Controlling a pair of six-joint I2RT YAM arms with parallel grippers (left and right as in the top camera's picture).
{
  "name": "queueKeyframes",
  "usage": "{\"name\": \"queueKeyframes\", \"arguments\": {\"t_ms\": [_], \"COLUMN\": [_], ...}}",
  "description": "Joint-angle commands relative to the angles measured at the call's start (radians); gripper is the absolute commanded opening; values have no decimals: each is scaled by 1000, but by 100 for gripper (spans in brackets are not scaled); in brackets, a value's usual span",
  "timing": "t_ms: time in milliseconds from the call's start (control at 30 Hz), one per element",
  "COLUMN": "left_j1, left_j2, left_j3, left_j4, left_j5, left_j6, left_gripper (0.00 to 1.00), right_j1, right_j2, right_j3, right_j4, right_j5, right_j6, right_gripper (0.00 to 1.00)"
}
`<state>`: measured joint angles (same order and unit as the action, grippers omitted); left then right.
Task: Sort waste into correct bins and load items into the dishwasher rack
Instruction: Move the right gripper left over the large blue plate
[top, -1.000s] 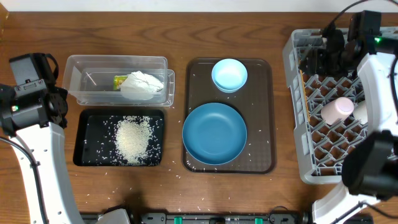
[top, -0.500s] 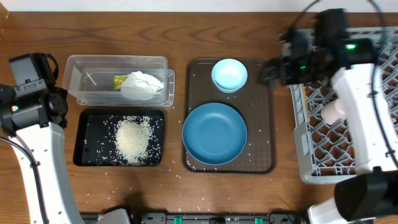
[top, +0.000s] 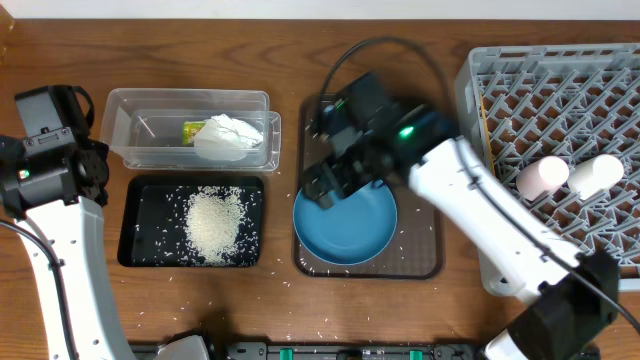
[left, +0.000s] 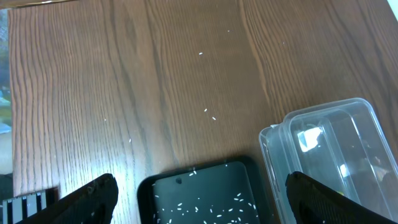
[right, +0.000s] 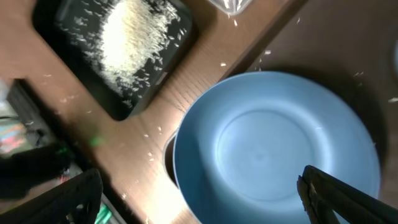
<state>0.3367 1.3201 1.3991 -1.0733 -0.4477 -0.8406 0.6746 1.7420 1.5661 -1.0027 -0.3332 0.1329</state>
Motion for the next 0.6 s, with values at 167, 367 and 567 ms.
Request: {"name": "queueKeyframes", "arguments": {"t_ms": [167, 367, 567], "left_j1": [3, 3, 3], "left_j2": [1, 1, 1], "left_j3": [3, 3, 3], "left_j4": [-3, -3, -3], "left_j5": [-9, -9, -9], "left_j6": [-2, -2, -2], "left_gripper": [89, 89, 89], "right_j1": [98, 99, 99], "right_j2": [14, 14, 14], "right_j3": [-70, -69, -70], "right_j4": [21, 54, 66], "right_j5": [318, 223, 219], "right_j6": [325, 326, 328], "right_gripper": [99, 99, 99]}}
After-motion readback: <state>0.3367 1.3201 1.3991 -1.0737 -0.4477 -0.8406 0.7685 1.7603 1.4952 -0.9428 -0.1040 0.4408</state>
